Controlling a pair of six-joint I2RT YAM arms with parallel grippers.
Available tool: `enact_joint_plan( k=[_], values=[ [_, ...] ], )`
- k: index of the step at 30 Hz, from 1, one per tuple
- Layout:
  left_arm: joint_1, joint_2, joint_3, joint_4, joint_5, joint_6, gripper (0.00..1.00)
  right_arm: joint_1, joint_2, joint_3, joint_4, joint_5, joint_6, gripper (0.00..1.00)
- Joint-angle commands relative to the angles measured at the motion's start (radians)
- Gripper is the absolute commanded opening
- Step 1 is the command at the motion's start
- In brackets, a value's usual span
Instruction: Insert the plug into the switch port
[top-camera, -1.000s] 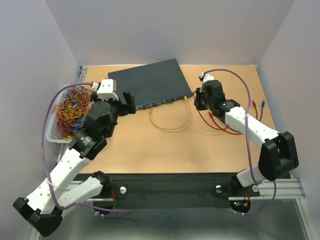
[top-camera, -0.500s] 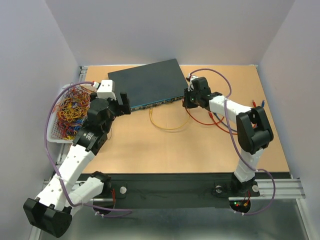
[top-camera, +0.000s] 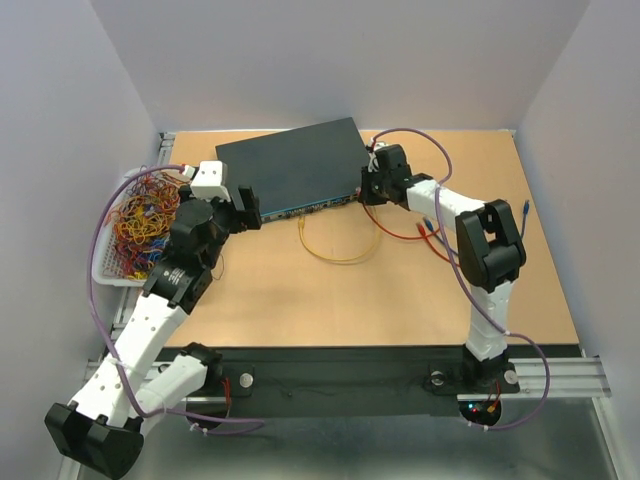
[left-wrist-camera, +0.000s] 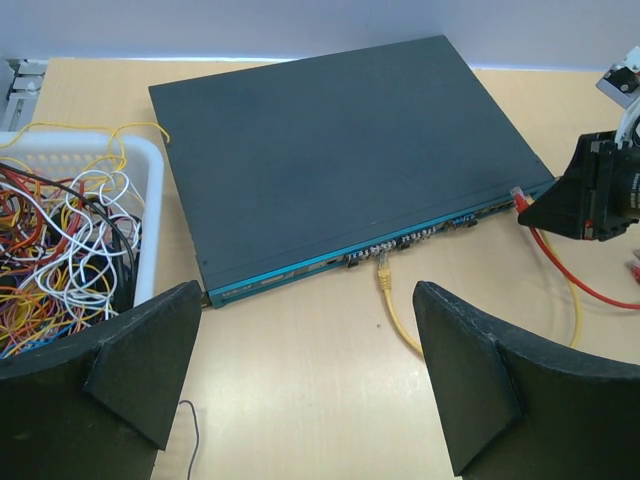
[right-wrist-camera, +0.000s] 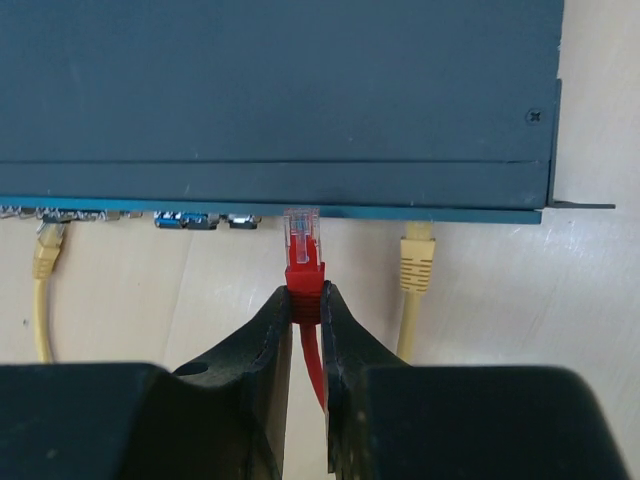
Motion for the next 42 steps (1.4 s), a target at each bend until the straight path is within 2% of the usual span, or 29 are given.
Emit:
enact_joint_plan(
  k=[1,10,17,42],
  values=[
    [0.003,-0.035,-0.012,0.049,0.009,0.018,0.98,-0.004,0.027,0.06,-0.004,0.048,0.011,0.0],
    [0.003,-0.045,-0.013,0.049,0.009,0.019,0.98,-0.004,-0.024,-0.012,-0.022,0.042,-0.013,0.0],
    [0.002,-0.051,-0.015,0.047,0.015,0.019,0.98,-0.003,0.01,-0.007,-0.036,0.044,0.001,0.01],
    [0.003,-0.077,-0.024,0.046,0.019,0.019,0.97,-0.003,0.128,0.217,-0.13,0.146,0.02,0.0]
  ],
)
